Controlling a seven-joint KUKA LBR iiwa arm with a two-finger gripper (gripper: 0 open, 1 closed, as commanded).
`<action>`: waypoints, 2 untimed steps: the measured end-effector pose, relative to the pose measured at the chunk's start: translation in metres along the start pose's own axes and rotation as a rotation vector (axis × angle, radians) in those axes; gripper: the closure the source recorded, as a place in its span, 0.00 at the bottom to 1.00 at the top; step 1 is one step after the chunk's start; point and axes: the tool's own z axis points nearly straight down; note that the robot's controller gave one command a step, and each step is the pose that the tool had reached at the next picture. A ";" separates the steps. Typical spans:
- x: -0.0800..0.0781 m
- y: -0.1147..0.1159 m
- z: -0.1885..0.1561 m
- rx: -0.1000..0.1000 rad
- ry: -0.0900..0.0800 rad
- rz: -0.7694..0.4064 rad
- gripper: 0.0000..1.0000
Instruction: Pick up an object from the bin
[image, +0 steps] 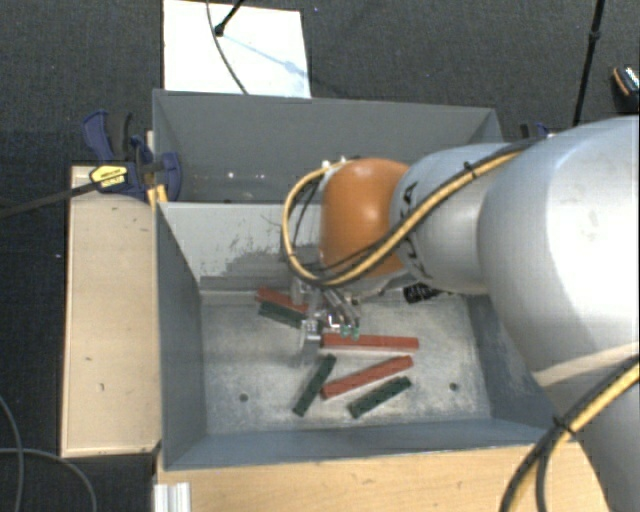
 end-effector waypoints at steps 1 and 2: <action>-0.001 0.001 -0.006 -0.002 -0.006 0.000 1.00; 0.000 0.001 -0.004 -0.001 -0.003 0.001 0.00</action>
Offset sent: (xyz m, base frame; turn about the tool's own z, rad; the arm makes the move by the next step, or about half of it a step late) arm 0.0000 0.0000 0.0000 0.0000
